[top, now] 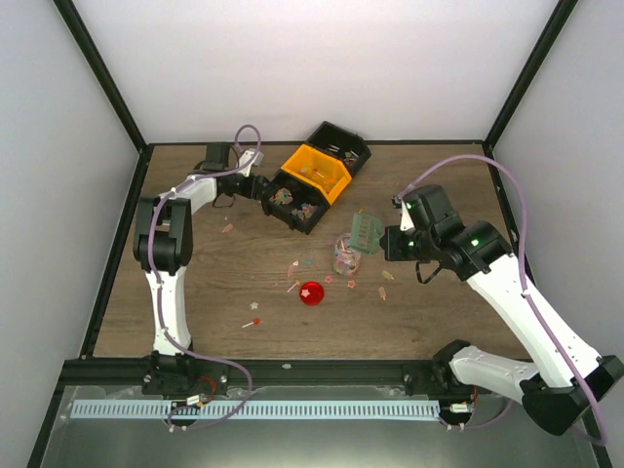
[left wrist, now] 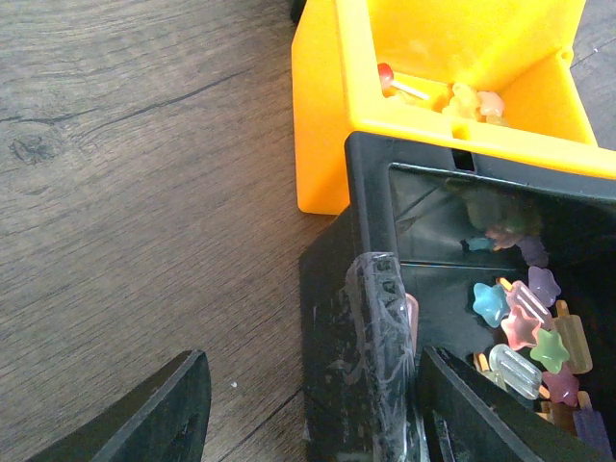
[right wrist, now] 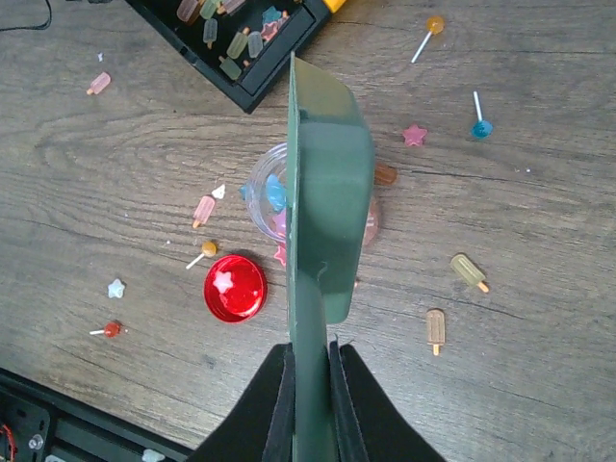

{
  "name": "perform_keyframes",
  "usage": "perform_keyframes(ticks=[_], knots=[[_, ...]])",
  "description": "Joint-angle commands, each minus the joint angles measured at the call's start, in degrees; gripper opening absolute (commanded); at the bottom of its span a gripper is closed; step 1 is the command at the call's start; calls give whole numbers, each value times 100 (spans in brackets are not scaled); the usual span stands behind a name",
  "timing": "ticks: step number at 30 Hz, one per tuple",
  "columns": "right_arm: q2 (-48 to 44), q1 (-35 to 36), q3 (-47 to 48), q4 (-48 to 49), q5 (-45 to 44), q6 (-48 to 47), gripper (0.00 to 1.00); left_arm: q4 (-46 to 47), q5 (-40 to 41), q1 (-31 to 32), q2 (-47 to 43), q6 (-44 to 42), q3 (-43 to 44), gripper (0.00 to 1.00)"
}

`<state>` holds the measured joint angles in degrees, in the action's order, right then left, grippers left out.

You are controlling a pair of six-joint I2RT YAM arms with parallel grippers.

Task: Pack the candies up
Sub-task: Place the fake candies in the packing bottle, then place the spatula at the center of the board.

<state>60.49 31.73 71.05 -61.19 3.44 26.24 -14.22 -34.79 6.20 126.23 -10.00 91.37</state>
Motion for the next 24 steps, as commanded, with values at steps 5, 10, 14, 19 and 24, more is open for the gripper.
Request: perform_keyframes(ticks=[5, 10, 14, 19, 24], knots=[[32, 185, 366, -184, -535, 248, 1, -160, 21, -92, 6, -37, -121, 60], [-158, 187, 459, 54, -293, 307, 1, -145, -14, -93, -13, -23, -135, 60], [-283, 96, 474, 334, -162, 422, 1, -41, -47, -92, -129, 26, -216, 60], [-412, -673, 92, 1026, 352, 321, 1, 10, -164, -85, -222, 109, -272, 60], [-449, -2332, -760, 1985, 1990, 98, 1, 38, -199, -84, -292, 142, -382, 60]])
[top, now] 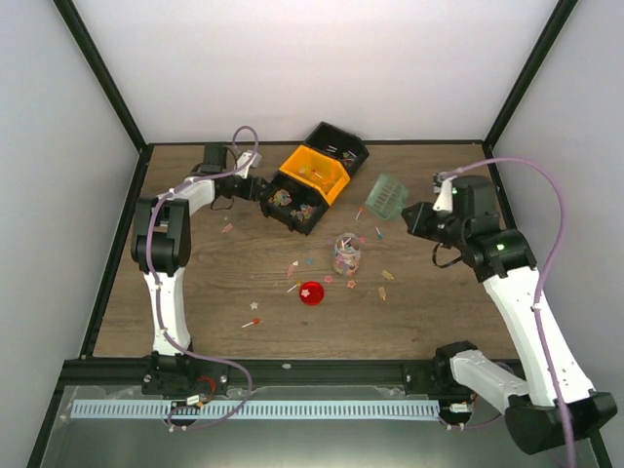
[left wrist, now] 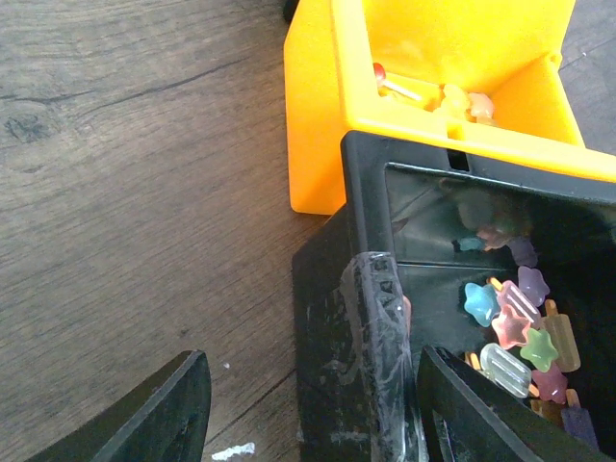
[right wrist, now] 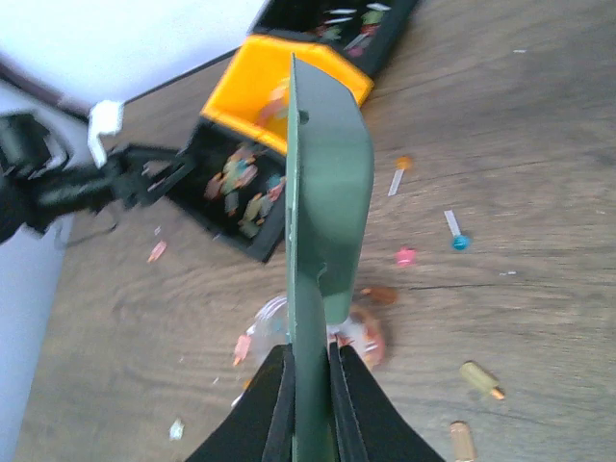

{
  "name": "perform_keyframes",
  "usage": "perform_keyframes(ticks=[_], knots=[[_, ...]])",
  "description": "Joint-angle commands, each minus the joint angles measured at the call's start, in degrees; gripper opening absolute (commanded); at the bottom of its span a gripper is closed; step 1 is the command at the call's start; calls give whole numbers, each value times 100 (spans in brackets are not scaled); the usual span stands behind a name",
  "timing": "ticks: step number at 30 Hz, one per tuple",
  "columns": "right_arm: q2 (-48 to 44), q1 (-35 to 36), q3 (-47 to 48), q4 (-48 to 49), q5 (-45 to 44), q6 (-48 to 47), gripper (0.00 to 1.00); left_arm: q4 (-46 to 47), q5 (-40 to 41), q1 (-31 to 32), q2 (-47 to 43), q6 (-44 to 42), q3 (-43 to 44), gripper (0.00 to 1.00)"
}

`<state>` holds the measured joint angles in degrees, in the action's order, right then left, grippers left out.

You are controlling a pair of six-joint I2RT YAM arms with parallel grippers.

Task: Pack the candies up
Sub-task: Place the spatula at the center of the board.

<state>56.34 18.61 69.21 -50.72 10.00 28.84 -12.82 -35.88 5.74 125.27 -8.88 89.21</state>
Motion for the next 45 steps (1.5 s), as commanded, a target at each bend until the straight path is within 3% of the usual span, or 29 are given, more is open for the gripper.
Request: perform_keyframes(ticks=[1, 8, 12, 23, 25, 28, 34, 41, 45], knots=[[-8, -1354, -890, 1204, 1768, -140, 1, -98, -127, -38, -204, 45, -167, 60], [111, -2993, -2934, 3467, 4184, 708, 1, -217, 39, -29, -380, -45, -266, 60], [204, -3540, -3641, 4635, 4741, 1349, 1, -126, -24, -13, -420, 60, -304, 61], [1268, -3689, -4244, 5732, 4239, 1569, 5, -115, -33, -2, -436, 107, -208, 62], [1402, -3685, -4275, 5886, 4224, 1572, 7, -86, 25, -2, -459, 156, -211, 66], [1606, -3683, -4221, 5931, 4184, 1488, 8, -51, 10, 5, -469, 204, -203, 72], [1789, -3686, -4213, 5804, 3781, 1311, 13, -11, 197, 50, -596, 391, -187, 73], [1648, -3682, -4199, 5463, 3243, 993, 31, 165, 515, 63, -931, 1174, -283, 89], [1536, -3684, -4155, 5337, 3068, 927, 35, 235, 1601, 281, -1276, 1810, -504, 100]])
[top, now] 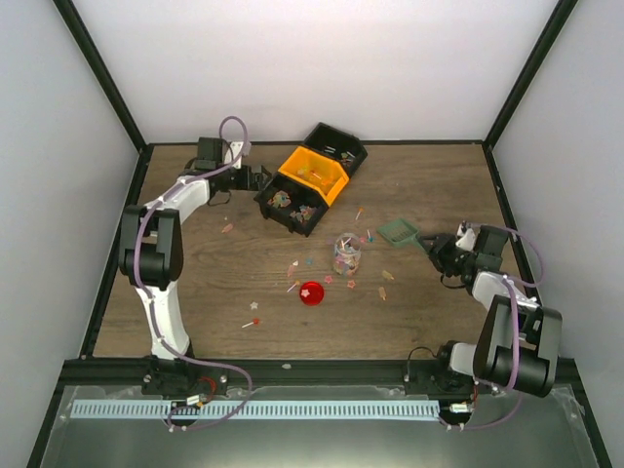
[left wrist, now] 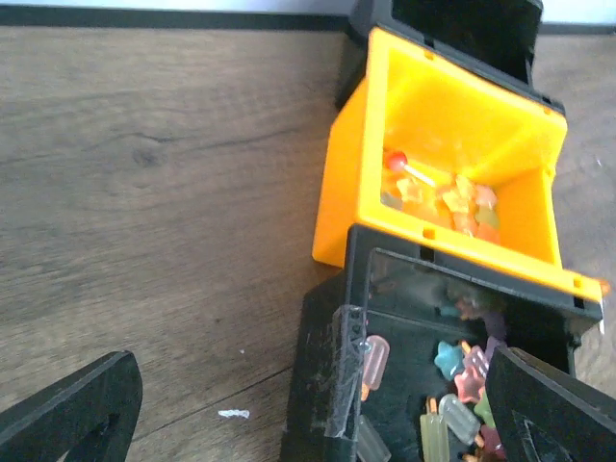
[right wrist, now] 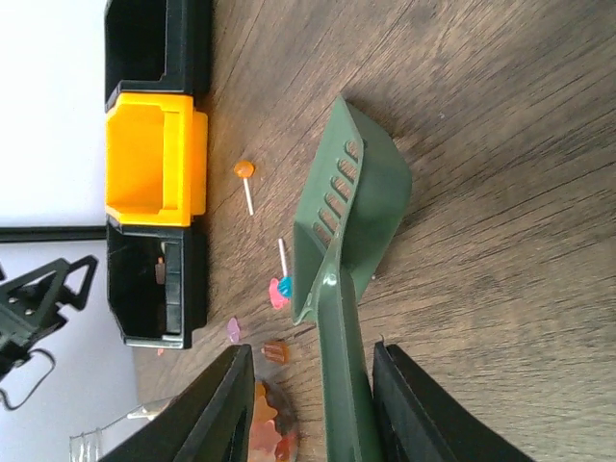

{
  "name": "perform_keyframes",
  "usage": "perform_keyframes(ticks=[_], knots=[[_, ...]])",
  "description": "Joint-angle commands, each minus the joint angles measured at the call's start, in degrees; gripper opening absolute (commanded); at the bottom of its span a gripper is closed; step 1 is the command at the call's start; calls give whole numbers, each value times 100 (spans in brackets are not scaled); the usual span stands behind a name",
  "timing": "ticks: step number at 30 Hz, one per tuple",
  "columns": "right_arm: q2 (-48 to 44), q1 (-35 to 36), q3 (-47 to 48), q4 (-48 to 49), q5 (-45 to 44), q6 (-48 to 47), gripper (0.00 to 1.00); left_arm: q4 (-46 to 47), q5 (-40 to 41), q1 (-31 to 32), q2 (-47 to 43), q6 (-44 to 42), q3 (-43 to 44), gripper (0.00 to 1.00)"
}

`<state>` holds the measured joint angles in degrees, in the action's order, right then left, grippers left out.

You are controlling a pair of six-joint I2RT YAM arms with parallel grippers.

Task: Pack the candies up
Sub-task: Place the spatula at the center of the board.

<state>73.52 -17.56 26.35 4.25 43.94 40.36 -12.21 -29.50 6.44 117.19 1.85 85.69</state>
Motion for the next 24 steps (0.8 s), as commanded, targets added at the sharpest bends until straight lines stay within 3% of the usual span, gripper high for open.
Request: perform_keyframes(ticks=[1, 8, 15, 18, 24], knots=[[-231, -64, 132, -181, -381, -237, 36, 170, 1393, 265, -577, 961, -191, 100], [-364, -71, 119, -193, -535, -134, 36, 101, 3031, 854, -1108, 3088, -349, 100], [-507, -67, -5, -125, -307, -98, 36, -182, 4834, 1959, -998, 5165, -65, 87], [-737, -65, -103, -111, -209, -89, 36, -786, 5125, 2167, -539, 5652, 586, 82], [-1212, -70, -98, -443, -276, -297, 37, -1452, 5279, 2364, 157, 6245, 1496, 82]])
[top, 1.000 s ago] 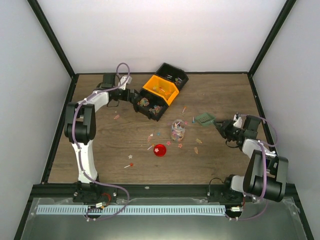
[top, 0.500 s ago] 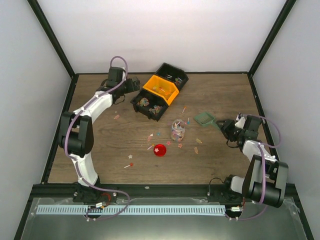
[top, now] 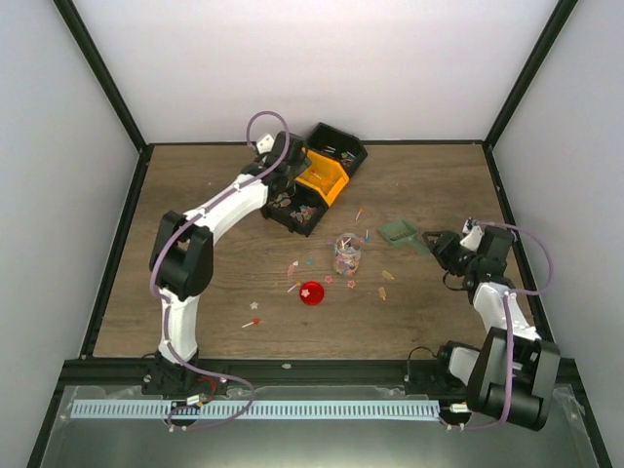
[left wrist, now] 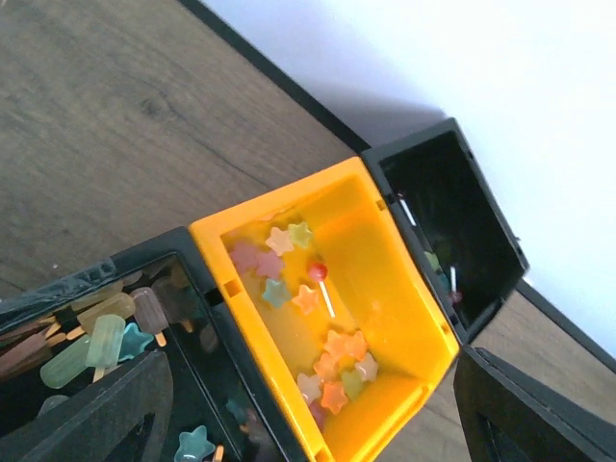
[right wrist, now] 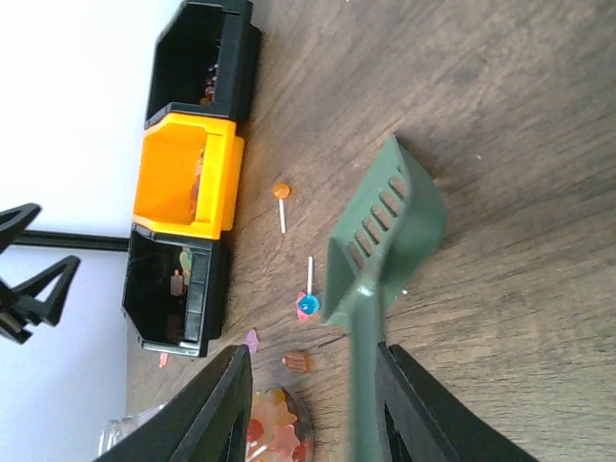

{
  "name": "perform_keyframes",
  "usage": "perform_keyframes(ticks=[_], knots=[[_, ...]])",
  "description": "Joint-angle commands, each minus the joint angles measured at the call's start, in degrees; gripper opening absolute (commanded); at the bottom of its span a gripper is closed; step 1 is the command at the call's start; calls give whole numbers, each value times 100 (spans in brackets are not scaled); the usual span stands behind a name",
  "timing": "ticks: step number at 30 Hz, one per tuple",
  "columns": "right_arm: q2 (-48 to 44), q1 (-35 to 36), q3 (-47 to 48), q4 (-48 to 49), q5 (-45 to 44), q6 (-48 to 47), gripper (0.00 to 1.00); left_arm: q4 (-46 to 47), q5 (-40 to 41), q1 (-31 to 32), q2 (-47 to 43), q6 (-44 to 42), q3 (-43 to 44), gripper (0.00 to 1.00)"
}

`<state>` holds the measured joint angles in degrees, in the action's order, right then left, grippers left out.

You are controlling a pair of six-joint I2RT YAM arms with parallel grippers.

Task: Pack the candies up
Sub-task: Place the spatula at the center of the board.

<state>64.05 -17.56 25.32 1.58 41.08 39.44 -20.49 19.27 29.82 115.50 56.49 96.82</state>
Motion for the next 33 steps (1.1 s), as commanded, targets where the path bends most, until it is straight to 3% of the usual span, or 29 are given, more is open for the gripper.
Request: perform_keyframes(ticks=[1, 5, 14, 18, 26, 33], knots=[[-312, -64, 0, -217, -13, -250, 36, -623, 391, 38, 362, 915, 382, 81], [-374, -70, 20, -372, -32, -403, 37, -686, 420, 67, 531, 1261, 431, 79], [-405, -69, 13, -436, -132, -569, 37, -751, 184, 95, 1211, 1162, 1038, 76], [-342, -71, 34, -424, -176, -597, 37, -606, 78, 68, 1391, 1265, 1123, 68], [-251, -65, 134, -489, -282, -727, 37, -734, -51, -19, 1813, 1229, 1572, 63], [-79, -71, 184, -456, -300, -769, 36, -835, -160, -89, 1951, 1098, 1650, 49]])
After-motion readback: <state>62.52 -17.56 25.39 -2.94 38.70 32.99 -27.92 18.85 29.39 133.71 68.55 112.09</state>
